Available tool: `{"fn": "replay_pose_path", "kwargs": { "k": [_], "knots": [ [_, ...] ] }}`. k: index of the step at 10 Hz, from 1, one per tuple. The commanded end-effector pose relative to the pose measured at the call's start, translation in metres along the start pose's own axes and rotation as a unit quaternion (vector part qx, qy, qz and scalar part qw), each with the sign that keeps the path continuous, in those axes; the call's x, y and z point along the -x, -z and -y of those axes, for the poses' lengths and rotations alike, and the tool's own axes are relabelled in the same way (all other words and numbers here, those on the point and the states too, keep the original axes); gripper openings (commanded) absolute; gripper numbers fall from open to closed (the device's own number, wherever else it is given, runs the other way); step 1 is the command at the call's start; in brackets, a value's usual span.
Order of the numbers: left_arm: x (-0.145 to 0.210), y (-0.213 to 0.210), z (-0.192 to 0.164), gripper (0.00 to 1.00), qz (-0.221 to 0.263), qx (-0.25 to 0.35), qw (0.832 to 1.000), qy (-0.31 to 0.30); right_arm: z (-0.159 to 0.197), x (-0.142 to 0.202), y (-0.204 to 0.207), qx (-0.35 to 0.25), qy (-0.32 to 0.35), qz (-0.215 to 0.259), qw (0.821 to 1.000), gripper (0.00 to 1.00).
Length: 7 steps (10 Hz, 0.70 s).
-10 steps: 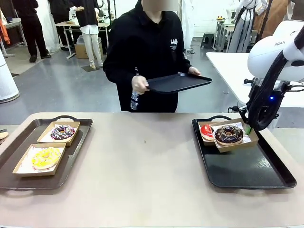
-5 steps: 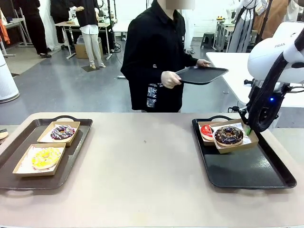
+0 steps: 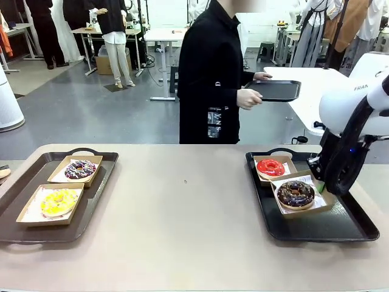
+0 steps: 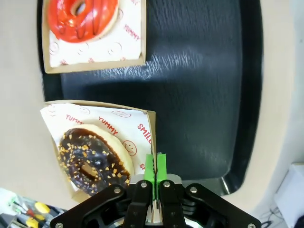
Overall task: Individually package the donuts and arrange them on the tray.
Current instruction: Place the picked Paper togo box on the Handle tray.
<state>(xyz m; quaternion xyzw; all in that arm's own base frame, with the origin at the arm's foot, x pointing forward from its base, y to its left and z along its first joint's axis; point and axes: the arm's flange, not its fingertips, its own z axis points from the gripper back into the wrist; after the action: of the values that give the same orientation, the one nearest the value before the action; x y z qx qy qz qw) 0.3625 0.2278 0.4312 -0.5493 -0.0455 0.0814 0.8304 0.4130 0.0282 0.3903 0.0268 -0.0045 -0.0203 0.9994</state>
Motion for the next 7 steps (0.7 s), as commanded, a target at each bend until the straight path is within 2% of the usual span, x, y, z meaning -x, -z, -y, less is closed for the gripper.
{"fn": "replay_pose_path", "kwargs": {
  "k": [1, 7],
  "knots": [
    [0.001, -0.003, 0.002, 1.0, -0.001, 0.002, 1.0, 0.004, 0.006, -0.002, 0.011, -0.007, -0.002, 0.009, 1.0, 0.02],
    [0.001, -0.003, 0.002, 1.0, -0.001, 0.002, 1.0, 0.004, 0.009, -0.019, 0.035, -0.016, 0.014, 0.003, 1.0, 0.02]
  ]
}}
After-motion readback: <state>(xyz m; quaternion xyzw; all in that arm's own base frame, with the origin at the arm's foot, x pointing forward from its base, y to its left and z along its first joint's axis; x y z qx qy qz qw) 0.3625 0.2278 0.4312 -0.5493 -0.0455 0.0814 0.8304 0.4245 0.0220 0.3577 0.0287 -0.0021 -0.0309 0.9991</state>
